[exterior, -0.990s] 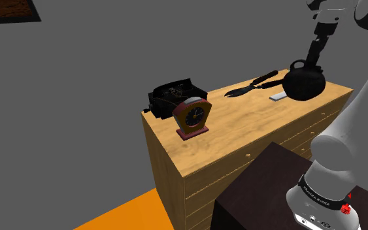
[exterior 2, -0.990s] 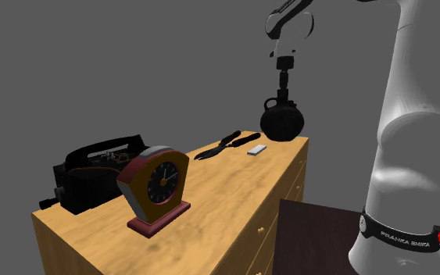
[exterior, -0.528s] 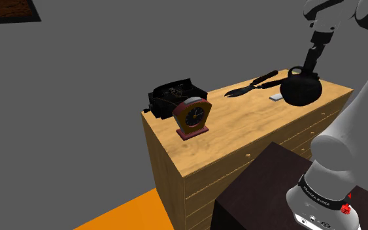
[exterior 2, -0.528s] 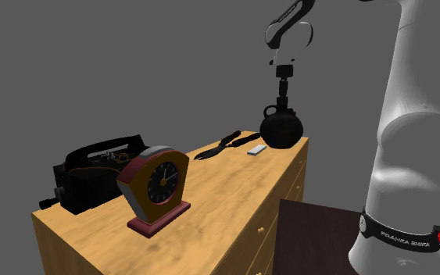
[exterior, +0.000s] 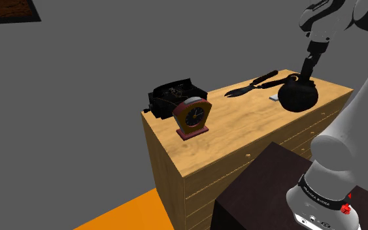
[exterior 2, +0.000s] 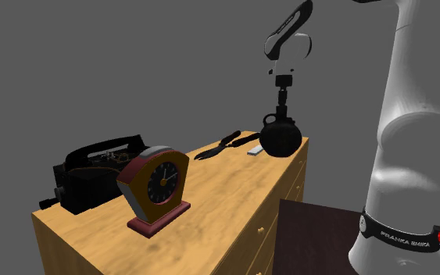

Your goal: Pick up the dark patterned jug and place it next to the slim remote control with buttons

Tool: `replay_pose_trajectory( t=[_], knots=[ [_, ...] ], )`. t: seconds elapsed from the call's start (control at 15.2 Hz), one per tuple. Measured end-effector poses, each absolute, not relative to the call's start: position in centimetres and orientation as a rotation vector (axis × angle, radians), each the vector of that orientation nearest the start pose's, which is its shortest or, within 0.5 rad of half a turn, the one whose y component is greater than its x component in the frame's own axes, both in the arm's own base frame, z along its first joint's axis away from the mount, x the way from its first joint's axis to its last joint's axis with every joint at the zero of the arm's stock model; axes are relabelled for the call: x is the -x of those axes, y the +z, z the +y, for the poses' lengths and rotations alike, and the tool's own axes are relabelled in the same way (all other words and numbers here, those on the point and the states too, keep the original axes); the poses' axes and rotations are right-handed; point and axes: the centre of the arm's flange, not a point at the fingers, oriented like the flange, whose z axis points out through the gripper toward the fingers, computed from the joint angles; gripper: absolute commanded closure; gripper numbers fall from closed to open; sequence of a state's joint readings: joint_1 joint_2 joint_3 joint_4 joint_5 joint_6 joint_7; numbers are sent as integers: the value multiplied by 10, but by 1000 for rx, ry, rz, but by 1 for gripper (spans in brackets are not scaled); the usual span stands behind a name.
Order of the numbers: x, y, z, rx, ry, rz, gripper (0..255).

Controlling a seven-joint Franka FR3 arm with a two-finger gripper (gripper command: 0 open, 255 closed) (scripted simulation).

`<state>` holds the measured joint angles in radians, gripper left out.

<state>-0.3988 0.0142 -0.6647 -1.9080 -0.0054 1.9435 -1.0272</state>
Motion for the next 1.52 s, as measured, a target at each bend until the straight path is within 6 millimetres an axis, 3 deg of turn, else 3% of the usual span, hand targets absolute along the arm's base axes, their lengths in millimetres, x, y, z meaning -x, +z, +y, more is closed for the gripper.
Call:
replay_pose_trajectory(
  t=[0.66,1.06,1.12,1.52],
  knots=[
    [-276,439,-494,3169,-1,54,255],
    [-276,433,-494,3170,-1,54,255],
    [-276,433,-494,3170,-2,54,0],
    [-275,435,-494,3173,-6,54,0]
  ],
)
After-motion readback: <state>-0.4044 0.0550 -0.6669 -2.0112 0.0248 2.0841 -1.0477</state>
